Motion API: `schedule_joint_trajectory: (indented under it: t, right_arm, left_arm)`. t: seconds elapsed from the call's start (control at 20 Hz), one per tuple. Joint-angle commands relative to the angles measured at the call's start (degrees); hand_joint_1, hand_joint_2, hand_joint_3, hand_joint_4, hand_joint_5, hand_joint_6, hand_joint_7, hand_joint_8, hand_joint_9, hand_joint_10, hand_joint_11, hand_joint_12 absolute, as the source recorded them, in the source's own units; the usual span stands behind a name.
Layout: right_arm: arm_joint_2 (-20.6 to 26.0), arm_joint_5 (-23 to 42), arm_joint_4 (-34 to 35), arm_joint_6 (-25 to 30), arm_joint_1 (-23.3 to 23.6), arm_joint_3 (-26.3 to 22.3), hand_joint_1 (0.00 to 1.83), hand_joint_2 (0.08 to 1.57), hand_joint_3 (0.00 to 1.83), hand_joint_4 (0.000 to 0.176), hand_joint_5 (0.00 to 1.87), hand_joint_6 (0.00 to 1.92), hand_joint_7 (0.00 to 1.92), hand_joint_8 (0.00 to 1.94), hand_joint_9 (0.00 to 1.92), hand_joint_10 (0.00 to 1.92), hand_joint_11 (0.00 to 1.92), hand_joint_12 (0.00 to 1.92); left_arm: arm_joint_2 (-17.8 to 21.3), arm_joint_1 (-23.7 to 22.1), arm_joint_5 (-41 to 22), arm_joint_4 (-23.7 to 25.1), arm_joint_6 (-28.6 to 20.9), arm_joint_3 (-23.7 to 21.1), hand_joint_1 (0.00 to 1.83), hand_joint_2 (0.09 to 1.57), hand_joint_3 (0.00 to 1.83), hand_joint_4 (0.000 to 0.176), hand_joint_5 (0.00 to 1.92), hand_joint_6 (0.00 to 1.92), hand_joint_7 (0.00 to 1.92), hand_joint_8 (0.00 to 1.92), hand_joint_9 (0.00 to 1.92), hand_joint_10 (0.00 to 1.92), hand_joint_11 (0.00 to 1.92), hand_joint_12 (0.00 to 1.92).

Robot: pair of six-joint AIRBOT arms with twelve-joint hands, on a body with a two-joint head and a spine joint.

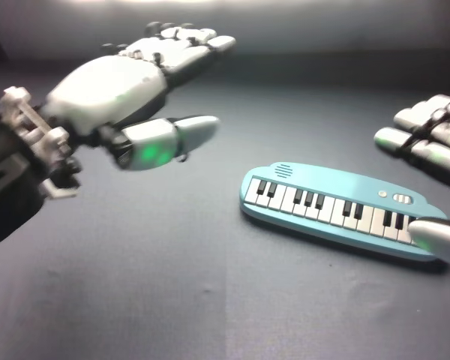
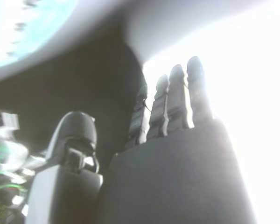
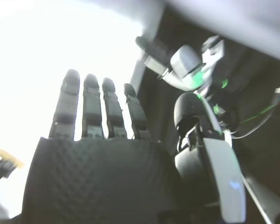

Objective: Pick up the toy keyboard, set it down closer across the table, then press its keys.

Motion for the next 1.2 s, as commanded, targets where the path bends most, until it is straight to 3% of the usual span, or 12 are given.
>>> schedule_joint_trajectory:
  t: [0.0,0.1,0.2,0.25,0.45,0.65,0.7,0.8,0.85,1.05,1.15]
  right_arm:
    - [-0.85,1.43,-0.63,-0.28,1.60,1.06,0.14,1.41,0.00,0.035,0.15,0.03,0.00,0.00,0.00,0.00,0.00,0.00]
    - [-3.04,-3.95,-0.85,-2.28,3.43,2.41,0.11,1.42,0.00,0.000,0.21,0.04,0.00,0.00,0.00,0.00,0.00,0.00]
    - [-4.04,-7.12,-0.75,-3.66,4.05,3.05,0.16,1.40,0.00,0.008,0.24,0.03,0.00,0.00,0.00,0.00,0.00,0.00]
    - [-4.68,-9.38,-0.47,-4.42,4.34,3.70,0.09,1.41,0.00,0.006,0.27,0.03,0.00,0.00,0.00,0.00,0.00,0.00]
    - [-6.50,-14.62,0.80,-7.57,5.44,5.03,0.01,1.41,0.00,0.000,0.47,0.04,0.00,0.00,0.00,0.00,0.00,0.00]
    - [-6.38,-13.56,1.55,-7.59,5.50,4.95,0.00,1.41,0.00,0.000,0.47,0.04,0.00,0.00,0.00,0.00,0.00,0.00]
    - [-6.08,-12.79,1.72,-7.59,5.50,4.70,0.00,1.41,0.00,0.000,0.28,0.00,0.00,0.00,0.00,0.00,0.00,0.00]
    - [-4.45,-9.95,2.36,-7.59,5.47,3.29,0.00,1.42,0.00,0.000,0.19,0.00,0.00,0.00,0.00,0.00,0.00,0.00]
    - [-3.81,-8.61,2.56,-7.59,5.29,2.61,0.06,1.43,0.00,0.000,0.01,0.00,0.00,0.00,0.00,0.00,0.00,0.00]
    - [-2.14,-7.26,2.76,-7.59,3.77,1.08,0.01,1.44,0.01,0.000,0.01,0.00,0.00,0.00,0.00,0.00,0.00,0.00]
    - [-2.12,-7.54,4.21,-7.58,1.32,1.31,0.00,1.42,0.00,0.000,0.16,0.06,0.00,0.00,0.00,0.00,0.00,0.00]
  left_arm:
    - [1.10,1.07,-10.87,-2.33,0.23,-0.79,0.23,1.53,0.02,0.000,0.02,0.00,0.00,0.00,0.00,0.00,0.00,0.00]
    - [3.43,4.31,-15.59,-5.10,0.97,-3.00,0.44,1.49,0.00,0.000,0.06,0.01,0.00,0.00,0.00,0.00,0.00,0.00]
    - [4.51,5.84,-18.23,-6.11,1.06,-4.18,0.59,1.50,0.00,0.000,0.08,0.01,0.00,0.00,0.00,0.00,0.00,0.00]
    - [4.92,6.45,-19.51,-6.49,1.14,-4.72,0.68,1.47,0.00,0.000,0.08,0.00,0.00,0.00,0.00,0.00,0.00,0.00]
    - [5.34,7.22,-21.45,-6.61,1.21,-5.59,0.64,1.45,0.00,0.000,0.07,0.00,0.00,0.00,0.00,0.00,0.00,0.00]
    - [5.58,7.63,-21.85,-6.82,1.20,-5.69,0.66,1.43,0.00,0.000,0.08,0.00,0.00,0.00,0.00,0.00,0.00,0.00]
    - [5.63,7.85,-22.08,-6.96,1.20,-5.76,0.64,1.41,0.00,0.000,0.08,0.00,0.00,0.00,0.00,0.00,0.00,0.00]
    - [5.68,8.11,-22.54,-7.20,1.20,-5.88,0.64,1.41,0.00,0.000,0.08,0.00,0.00,0.00,0.00,0.00,0.00,0.00]
    - [5.78,8.29,-22.75,-7.35,1.20,-5.98,0.68,1.40,0.00,0.000,0.08,0.00,0.00,0.00,0.00,0.00,0.00,0.00]
    - [6.06,9.24,-23.62,-8.35,1.20,-6.19,0.68,1.39,0.00,0.000,0.09,0.00,0.00,0.00,0.00,0.00,0.00,0.00]
    - [6.04,9.25,-23.74,-8.44,1.20,-6.20,0.66,1.39,0.00,0.000,0.09,0.00,0.00,0.00,0.00,0.00,0.00,0.00]
